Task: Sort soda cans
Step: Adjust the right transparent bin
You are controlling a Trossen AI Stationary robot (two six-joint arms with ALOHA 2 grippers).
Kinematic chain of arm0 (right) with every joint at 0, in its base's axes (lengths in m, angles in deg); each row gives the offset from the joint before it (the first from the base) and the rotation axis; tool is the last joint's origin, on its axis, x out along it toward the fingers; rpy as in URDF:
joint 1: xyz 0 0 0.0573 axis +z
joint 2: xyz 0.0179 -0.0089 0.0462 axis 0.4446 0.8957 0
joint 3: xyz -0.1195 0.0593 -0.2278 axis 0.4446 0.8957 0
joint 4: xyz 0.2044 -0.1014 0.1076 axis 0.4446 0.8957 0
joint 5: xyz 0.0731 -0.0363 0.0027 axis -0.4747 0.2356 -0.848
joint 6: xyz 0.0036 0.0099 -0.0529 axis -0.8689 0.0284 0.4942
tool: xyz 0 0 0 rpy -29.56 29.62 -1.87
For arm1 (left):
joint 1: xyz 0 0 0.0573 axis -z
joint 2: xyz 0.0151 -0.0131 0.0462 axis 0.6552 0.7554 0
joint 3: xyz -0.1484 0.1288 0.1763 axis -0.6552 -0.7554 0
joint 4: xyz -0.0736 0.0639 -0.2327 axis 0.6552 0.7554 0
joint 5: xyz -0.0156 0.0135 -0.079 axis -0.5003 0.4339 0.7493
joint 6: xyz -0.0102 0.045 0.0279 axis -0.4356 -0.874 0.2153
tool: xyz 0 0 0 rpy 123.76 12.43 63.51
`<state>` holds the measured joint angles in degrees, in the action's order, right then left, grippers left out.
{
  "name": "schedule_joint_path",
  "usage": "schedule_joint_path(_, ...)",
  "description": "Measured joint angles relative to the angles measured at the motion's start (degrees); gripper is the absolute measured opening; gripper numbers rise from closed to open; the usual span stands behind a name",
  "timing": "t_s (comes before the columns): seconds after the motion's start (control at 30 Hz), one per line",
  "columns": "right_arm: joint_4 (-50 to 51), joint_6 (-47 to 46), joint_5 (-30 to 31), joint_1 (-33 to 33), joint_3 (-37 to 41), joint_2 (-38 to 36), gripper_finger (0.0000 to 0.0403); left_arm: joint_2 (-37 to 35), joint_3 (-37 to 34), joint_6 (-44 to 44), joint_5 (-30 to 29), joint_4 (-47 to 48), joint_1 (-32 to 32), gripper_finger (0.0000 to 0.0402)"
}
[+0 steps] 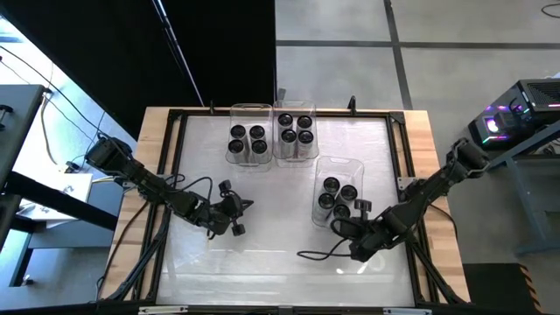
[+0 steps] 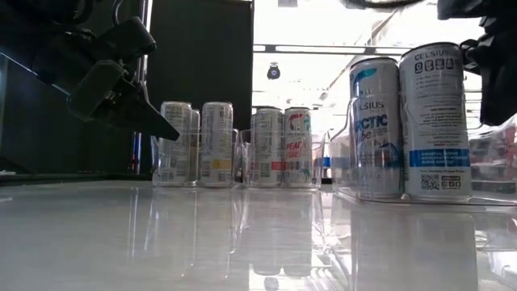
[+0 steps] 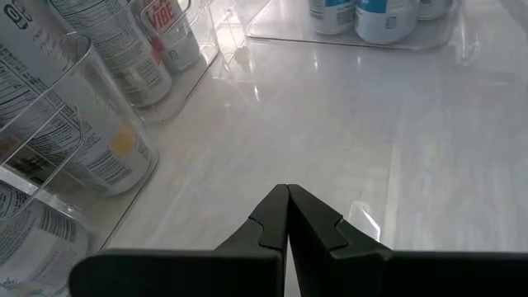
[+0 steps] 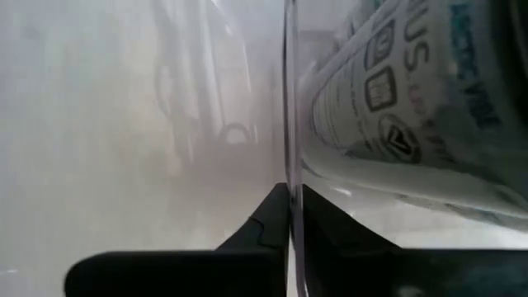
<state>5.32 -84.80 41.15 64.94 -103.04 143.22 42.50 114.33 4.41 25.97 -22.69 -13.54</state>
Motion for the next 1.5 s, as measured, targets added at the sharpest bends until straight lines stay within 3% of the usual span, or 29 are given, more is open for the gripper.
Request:
schedule_joint_path(0.57,11.1,8.4,0.8,-7.8,0.1,-1.9,0.0002,0.0,0.0,0.0,0.0,0.0,0.0,0.0000)
schedule_joint_path(0.97,15.1,29.3,0.8,-19.8,0.2,-6.4,0.0001,0.0,0.0,0.1,-0.2,0.0,-0.3,0.0000)
schedule_joint_path(1.5,6.8,52.6,-4.3,-37.9,8.0,-12.4,0.0000,0.0,0.0,-0.3,0.2,-2.5,-0.8,0.0000)
